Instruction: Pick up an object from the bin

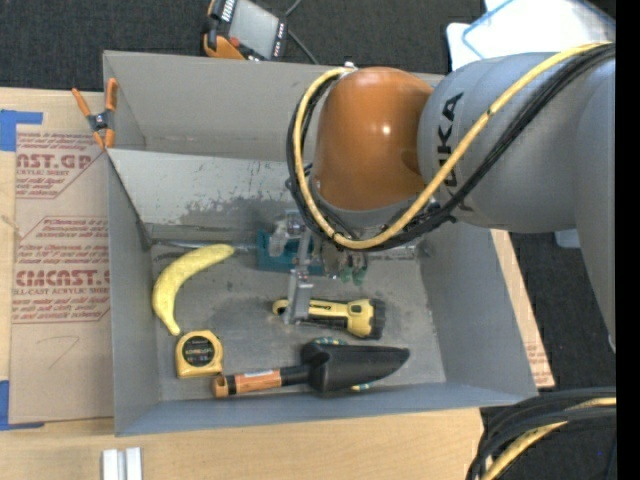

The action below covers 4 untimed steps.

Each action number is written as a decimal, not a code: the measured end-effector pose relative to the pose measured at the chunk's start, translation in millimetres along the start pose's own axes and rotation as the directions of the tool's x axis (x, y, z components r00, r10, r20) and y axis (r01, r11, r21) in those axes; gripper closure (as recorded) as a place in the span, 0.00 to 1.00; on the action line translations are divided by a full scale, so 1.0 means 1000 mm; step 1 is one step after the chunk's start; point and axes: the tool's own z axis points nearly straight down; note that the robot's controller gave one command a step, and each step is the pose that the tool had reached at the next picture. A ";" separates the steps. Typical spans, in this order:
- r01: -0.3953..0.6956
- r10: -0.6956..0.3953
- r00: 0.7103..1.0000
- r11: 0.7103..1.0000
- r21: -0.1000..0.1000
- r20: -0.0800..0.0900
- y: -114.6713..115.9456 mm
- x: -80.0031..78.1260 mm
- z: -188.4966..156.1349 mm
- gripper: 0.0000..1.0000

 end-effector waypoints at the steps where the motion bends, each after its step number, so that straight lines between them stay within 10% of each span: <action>1: -0.001 0.001 1.000 1.000 -0.001 0.009 0.000 -0.002 -0.004 0.00; 2: 0.035 -0.035 0.999 0.999 -0.003 0.007 0.093 0.064 0.134 0.00; 3: 0.212 -0.212 0.977 0.977 0.002 0.023 0.100 0.058 0.076 0.00; 4: 0.051 -0.051 0.999 0.999 -0.006 0.019 0.097 0.062 0.132 0.00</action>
Offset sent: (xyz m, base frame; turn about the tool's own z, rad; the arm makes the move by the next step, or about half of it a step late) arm -0.0656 0.0926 -0.1353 -0.0352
